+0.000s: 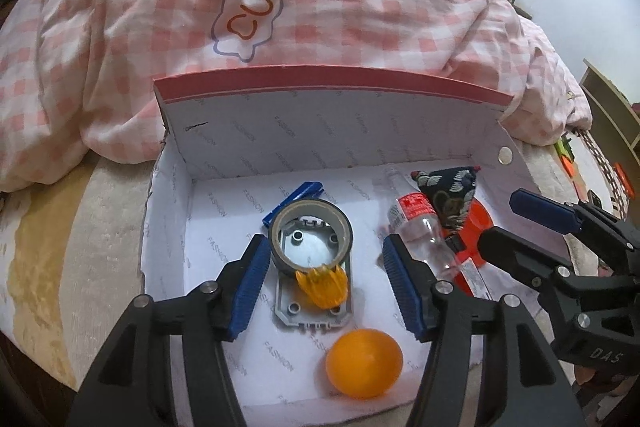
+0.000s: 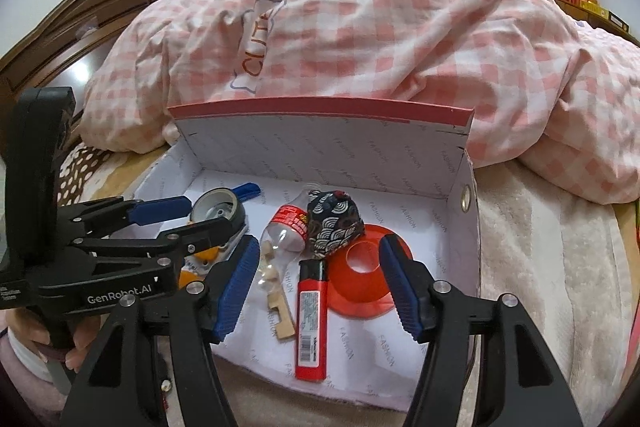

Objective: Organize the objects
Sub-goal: 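Withdraw both grippers from the box toward the toy figure and wooden disc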

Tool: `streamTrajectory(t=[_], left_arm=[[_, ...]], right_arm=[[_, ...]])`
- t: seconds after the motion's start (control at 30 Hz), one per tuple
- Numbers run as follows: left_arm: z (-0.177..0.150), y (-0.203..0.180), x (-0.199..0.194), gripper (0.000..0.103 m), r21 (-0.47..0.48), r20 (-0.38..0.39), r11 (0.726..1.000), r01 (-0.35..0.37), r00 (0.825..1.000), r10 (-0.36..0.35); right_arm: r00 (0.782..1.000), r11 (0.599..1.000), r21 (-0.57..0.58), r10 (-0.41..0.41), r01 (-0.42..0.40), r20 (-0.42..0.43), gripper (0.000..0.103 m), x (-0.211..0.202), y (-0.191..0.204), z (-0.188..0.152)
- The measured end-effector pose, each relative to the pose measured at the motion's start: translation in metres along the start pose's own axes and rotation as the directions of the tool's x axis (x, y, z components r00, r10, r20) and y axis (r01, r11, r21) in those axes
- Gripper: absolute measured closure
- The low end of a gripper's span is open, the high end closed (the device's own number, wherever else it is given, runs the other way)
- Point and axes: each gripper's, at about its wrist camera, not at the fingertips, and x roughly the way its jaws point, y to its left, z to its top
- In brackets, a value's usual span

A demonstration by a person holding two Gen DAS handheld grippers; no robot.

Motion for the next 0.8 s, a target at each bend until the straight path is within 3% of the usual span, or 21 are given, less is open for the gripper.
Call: streamTrajectory(t=[0.17,0.8], left_arm=[[-0.004,0.0,-0.004,0.039,-0.008,0.002,1.0,-0.008,1.0,0.008],[-0.017,-0.001,-0.026,0.038,0.013,0.014,1.0,-0.014,1.0,0.014]], right_arm=[[1.0,1.0,0.003,0.023,-0.023,0.008,0.04,-0.007,0.005,-0.004],[0.996,0.995,0.064,0.07,-0.073,0.05,0.032,-0.035,0.005,-0.021]])
